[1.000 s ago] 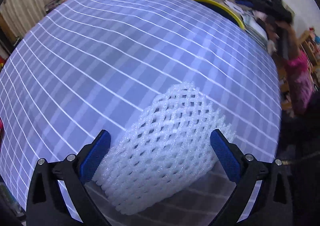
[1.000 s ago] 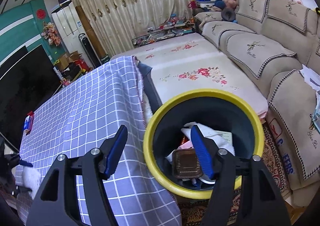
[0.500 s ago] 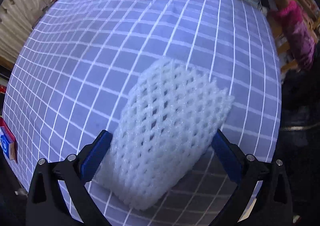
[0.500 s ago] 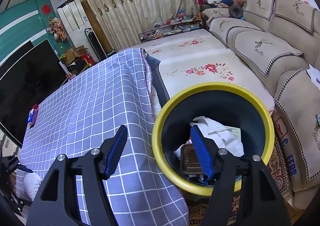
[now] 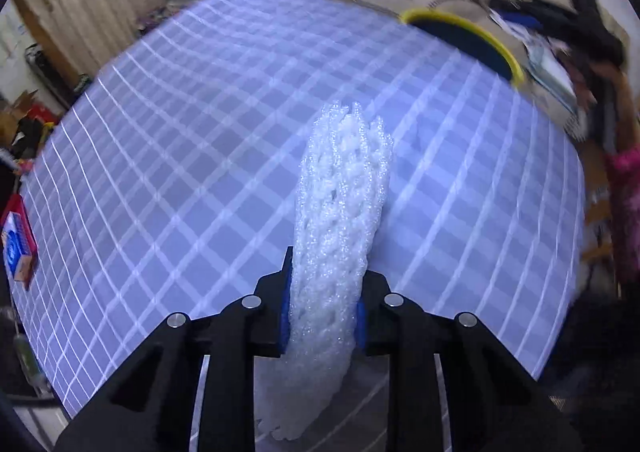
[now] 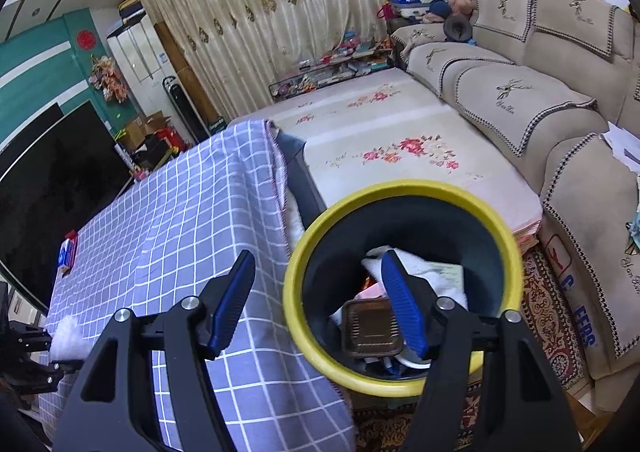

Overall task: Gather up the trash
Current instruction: 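Lower the left gripper onto the white foam net and grasp it, then carry the foam net over the yellow bin and open the left gripper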

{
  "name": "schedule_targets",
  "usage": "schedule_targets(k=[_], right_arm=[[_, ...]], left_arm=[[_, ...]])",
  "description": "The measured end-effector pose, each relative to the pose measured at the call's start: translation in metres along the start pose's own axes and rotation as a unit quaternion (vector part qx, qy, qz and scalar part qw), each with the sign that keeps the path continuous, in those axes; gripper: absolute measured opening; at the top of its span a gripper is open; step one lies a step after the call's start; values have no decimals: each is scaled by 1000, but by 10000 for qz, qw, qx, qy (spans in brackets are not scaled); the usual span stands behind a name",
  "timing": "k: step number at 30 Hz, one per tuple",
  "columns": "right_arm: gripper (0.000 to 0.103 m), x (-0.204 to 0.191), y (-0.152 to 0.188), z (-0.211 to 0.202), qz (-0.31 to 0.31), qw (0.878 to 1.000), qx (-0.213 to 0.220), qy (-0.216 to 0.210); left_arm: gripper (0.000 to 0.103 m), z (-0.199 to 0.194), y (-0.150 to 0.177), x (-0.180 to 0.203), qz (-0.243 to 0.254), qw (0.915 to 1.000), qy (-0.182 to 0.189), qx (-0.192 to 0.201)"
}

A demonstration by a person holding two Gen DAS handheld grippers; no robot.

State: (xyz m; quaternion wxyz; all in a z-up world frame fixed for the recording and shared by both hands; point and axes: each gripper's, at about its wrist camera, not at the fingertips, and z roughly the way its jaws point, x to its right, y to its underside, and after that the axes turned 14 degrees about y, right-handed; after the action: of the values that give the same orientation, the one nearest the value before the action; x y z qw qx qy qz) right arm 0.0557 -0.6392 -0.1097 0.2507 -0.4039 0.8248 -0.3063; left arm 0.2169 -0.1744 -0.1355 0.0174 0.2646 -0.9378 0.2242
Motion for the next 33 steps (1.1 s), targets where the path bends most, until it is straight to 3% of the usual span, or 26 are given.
schedule_targets(k=[4,9,17,24,26,28,29,30,33], right_arm=[[63,24,-6,-14,153,9997,177,93],[63,65,-8,-31,371,9978,384,387],[63,127,-9,-51,684,9915,586,937],[63,144,-9,-49,736,9911,574,947],[63,145,-8,-49,730,9911,573,958],[64,146,-9,-48,736,9905,597,998],[65,144,-8,-50,732,9902,607,1019],[65,144,-8,-52,725,9898,623,1054],[65,142,-10,-57,685,9892,661,1111]], left_arm=[[24,10,-58,23,90,9995,-71,293],[24,45,-132,65,498,9982,66,330],[24,133,-251,159,1050,9937,301,261],[27,189,-296,203,1054,9930,515,117],[38,208,-303,209,976,9940,500,-2],[58,220,-304,211,916,9947,475,-37],[78,225,-304,212,885,9952,415,-44],[84,227,-303,212,855,9956,383,-10],[87,225,-299,202,613,9973,395,15]])
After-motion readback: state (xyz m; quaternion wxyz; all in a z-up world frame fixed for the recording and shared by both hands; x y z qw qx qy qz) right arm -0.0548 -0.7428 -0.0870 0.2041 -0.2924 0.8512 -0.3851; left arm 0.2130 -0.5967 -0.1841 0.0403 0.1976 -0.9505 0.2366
